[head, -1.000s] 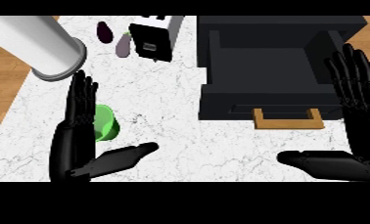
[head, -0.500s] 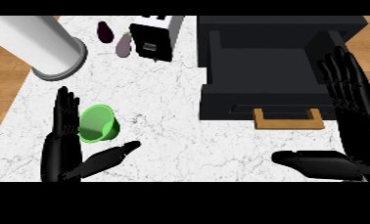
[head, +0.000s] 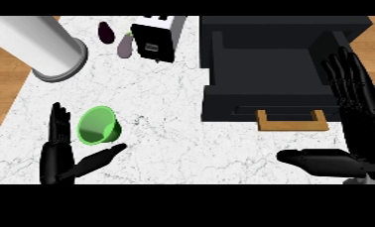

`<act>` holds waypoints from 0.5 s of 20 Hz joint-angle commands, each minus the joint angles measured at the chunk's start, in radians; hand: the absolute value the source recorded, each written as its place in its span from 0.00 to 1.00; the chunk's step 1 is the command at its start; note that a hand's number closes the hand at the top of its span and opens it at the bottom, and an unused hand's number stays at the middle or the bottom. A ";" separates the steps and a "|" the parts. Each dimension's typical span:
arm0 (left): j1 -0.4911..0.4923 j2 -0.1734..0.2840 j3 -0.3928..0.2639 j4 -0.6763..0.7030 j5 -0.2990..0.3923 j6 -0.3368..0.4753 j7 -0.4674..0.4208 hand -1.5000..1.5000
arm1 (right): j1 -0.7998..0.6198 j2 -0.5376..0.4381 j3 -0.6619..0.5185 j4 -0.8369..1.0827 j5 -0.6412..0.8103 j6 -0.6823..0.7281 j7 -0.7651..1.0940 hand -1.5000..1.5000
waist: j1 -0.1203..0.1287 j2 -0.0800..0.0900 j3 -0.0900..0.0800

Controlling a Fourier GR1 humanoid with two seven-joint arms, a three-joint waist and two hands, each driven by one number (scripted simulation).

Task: Pick up the cup, place it into the drawer and close the drawer

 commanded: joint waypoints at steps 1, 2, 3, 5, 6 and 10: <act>0.047 0.002 0.063 0.131 0.060 -0.049 -0.158 0.00 | 0.044 -0.002 -0.012 -0.054 -0.021 0.015 0.024 0.00 | -0.001 -0.001 0.000; -0.068 0.014 0.099 0.184 0.055 -0.022 -0.106 0.00 | -0.076 -0.003 -0.023 0.052 -0.012 0.001 0.010 0.00 | 0.001 0.001 0.000; -0.028 0.008 0.100 0.221 0.075 -0.054 -0.173 0.00 | 0.014 -0.012 -0.046 0.031 -0.031 0.032 -0.049 0.00 | -0.001 0.000 0.000; -0.056 -0.020 0.090 0.275 0.069 -0.051 -0.228 0.00 | -0.005 -0.022 -0.058 -0.036 -0.057 0.038 0.030 0.00 | -0.002 0.000 0.000; -0.008 -0.022 0.100 0.293 0.092 -0.080 -0.271 0.00 | 0.057 0.012 0.000 0.027 0.006 0.037 -0.064 0.00 | -0.001 0.000 0.000; -0.107 0.019 0.185 0.448 0.138 -0.117 -0.381 0.00 | 0.006 0.028 0.015 -0.053 0.011 0.003 0.052 0.00 | -0.002 0.000 0.000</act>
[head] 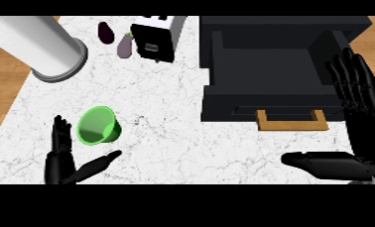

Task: Pick up the cup, place it into the drawer and close the drawer

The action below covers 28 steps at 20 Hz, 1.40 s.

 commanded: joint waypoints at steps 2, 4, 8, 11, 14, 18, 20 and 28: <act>-0.121 0.033 0.069 0.225 0.041 -0.054 -0.123 0.00 | -0.032 -0.003 -0.026 0.046 -0.009 0.012 -0.030 0.00 | -0.001 0.000 0.000; -0.164 0.059 0.107 0.310 0.067 -0.080 -0.164 0.00 | 0.001 0.010 0.009 -0.057 -0.014 0.012 0.055 0.00 | -0.002 0.000 0.000; -0.082 0.036 0.076 0.239 0.060 -0.071 -0.208 0.00 | -0.012 0.005 -0.023 0.128 0.012 0.035 -0.107 0.00 | 0.002 0.000 0.000; -0.208 0.107 0.141 0.464 0.091 -0.134 -0.294 0.00 | -0.018 -0.001 -0.027 0.047 -0.003 0.035 -0.021 0.00 | -0.001 0.000 0.000; -0.200 0.103 0.141 0.526 0.084 -0.149 -0.368 0.00 | 0.036 0.002 -0.016 -0.079 -0.031 0.048 0.038 0.00 | -0.004 0.000 0.000; -0.312 0.109 0.147 0.680 0.080 -0.131 -0.414 0.00 | -0.030 0.016 -0.004 0.059 0.034 0.021 -0.023 0.00 | -0.002 0.001 0.000; -0.399 0.133 0.178 0.797 0.085 -0.140 -0.452 0.00 | -0.061 -0.007 -0.044 0.102 -0.019 0.051 -0.042 0.00 | -0.007 0.003 -0.001; -0.468 0.166 0.190 0.903 0.121 -0.265 -0.476 0.00 | -0.020 0.004 -0.029 0.033 -0.020 0.056 0.002 0.00 | -0.009 0.002 -0.001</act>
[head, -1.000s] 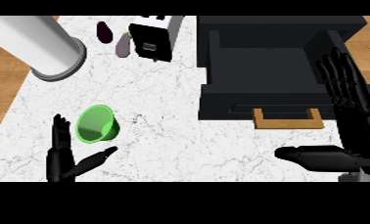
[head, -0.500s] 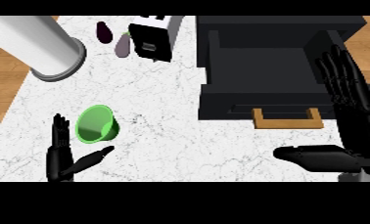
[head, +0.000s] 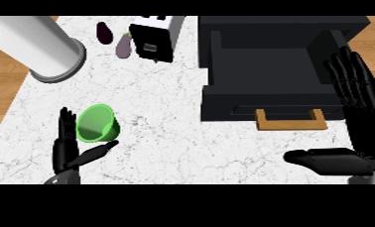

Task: Pick up the cup, place it into the drawer and close the drawer

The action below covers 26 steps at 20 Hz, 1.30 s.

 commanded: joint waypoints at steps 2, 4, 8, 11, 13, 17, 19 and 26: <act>-0.071 0.044 0.025 0.129 0.016 -0.107 -0.084 0.00 | -0.052 -0.010 -0.014 0.053 -0.005 0.004 -0.006 0.00 | -0.003 0.003 -0.001; -0.070 0.007 0.007 0.076 0.020 -0.090 -0.068 0.00 | 0.004 0.023 0.019 0.033 0.017 -0.002 -0.037 0.00 | 0.000 0.000 0.000; -0.095 0.003 -0.003 0.079 0.024 -0.152 -0.063 0.00 | -0.014 -0.014 -0.021 0.074 -0.010 0.030 -0.056 0.00 | -0.001 0.001 0.000; -0.082 -0.025 0.000 0.122 0.025 -0.179 -0.139 1.00 | -0.035 -0.014 -0.029 0.066 -0.027 0.024 -0.016 0.00 | -0.003 0.002 -0.001; -0.113 0.010 -0.005 0.101 0.033 -0.258 -0.075 1.00 | 0.016 0.022 0.021 -0.010 0.008 0.001 0.003 0.00 | -0.004 0.001 -0.001; -0.142 -0.015 -0.026 0.134 0.018 -0.307 -0.071 1.00 | -0.021 0.022 0.010 0.055 0.006 0.000 -0.028 0.00 | -0.004 0.002 -0.001; -0.158 -0.013 -0.009 0.101 0.045 -0.342 -0.060 1.00 | 0.027 0.013 0.006 0.055 0.008 0.020 -0.059 0.00 | -0.004 0.001 0.000; -0.167 0.012 -0.004 0.104 0.040 -0.374 -0.160 1.00 | -0.027 -0.028 -0.016 0.036 0.003 0.027 0.005 0.00 | -0.013 0.005 -0.002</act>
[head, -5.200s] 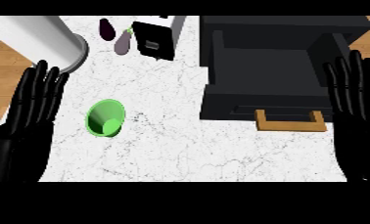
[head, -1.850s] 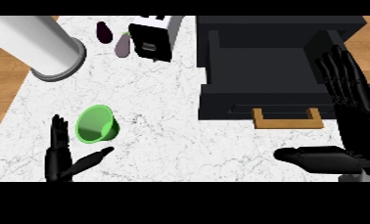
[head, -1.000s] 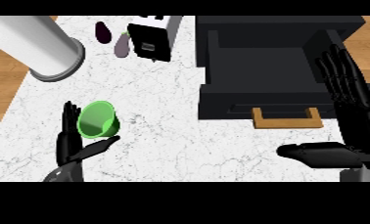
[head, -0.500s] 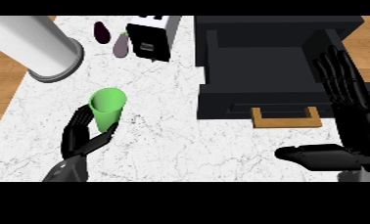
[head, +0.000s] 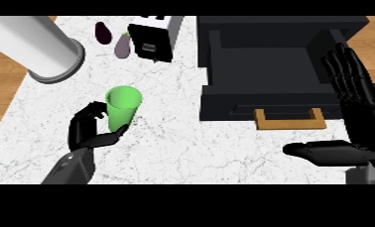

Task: Pick up the cup, place it into the drawer and close the drawer

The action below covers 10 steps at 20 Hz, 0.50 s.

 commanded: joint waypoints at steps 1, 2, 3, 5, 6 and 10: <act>0.038 0.008 -0.002 0.002 0.007 -0.167 -0.139 1.00 | -0.035 0.002 -0.010 0.019 -0.009 -0.010 0.016 0.00 | 0.001 0.002 -0.001; -0.022 0.037 0.024 -0.004 0.039 -0.187 -0.067 1.00 | 0.034 0.026 0.022 -0.017 0.012 -0.007 -0.025 0.00 | -0.007 0.001 -0.001; -0.012 0.038 0.019 -0.015 0.037 -0.219 -0.090 1.00 | -0.026 0.013 0.031 -0.028 0.030 -0.022 0.034 0.00 | -0.003 0.002 -0.002; -0.010 -0.005 0.007 -0.036 0.041 -0.245 -0.097 1.00 | -0.053 0.010 -0.005 0.008 -0.010 -0.019 0.020 0.00 | 0.001 0.001 -0.001; -0.026 0.024 0.010 -0.030 0.039 -0.243 -0.090 1.00 | -0.002 0.017 0.020 -0.047 -0.005 -0.009 0.031 0.00 | -0.012 0.001 -0.002; -0.043 0.020 -0.003 -0.097 0.055 -0.307 -0.080 1.00 | -0.025 -0.002 -0.022 0.035 -0.003 -0.013 0.002 0.00 | 0.006 0.000 0.000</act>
